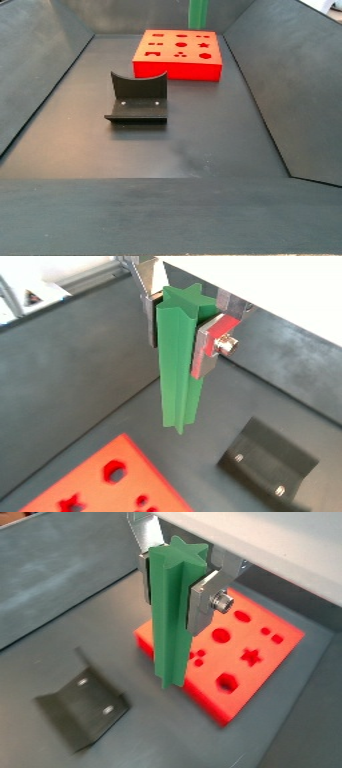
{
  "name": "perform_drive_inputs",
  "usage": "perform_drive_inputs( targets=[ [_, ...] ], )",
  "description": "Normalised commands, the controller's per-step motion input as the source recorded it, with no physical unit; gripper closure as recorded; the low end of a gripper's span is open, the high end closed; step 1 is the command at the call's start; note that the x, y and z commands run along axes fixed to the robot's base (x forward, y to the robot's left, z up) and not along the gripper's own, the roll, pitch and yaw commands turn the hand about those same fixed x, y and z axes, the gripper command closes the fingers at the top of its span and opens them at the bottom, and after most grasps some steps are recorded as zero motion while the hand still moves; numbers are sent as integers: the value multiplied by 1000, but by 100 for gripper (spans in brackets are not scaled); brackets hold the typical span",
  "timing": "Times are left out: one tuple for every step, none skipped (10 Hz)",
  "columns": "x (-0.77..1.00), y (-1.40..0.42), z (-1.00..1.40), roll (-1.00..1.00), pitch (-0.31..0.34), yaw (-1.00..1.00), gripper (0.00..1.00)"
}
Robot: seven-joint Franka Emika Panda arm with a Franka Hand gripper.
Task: Pick up the star object. Move up. Move to above the board. Insert the star object.
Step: Move to above the board, then insert the star object.
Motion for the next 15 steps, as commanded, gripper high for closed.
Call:
perform_drive_inputs(
  targets=[
    [115,-1000,248,-19,191,1,100],
    [123,-1000,248,-14,122,3,100],
    [137,-1000,247,-2,109,12,100],
    [154,-1000,248,-7,120,10,100],
    [175,-1000,253,3,127,11,100],
    [200,-981,251,12,132,10,100],
    [173,-703,178,25,131,13,100],
    [144,-432,109,42,125,10,100],
    [107,-222,59,55,104,10,100],
    [0,0,-89,44,0,0,100],
    [-43,114,-17,0,0,0,100],
    [-377,57,-160,11,0,-243,100],
    [-334,71,-374,107,16,-320,100],
    [-389,63,-460,171,0,0,100],
    [0,63,-31,0,21,126,100]
  ],
)
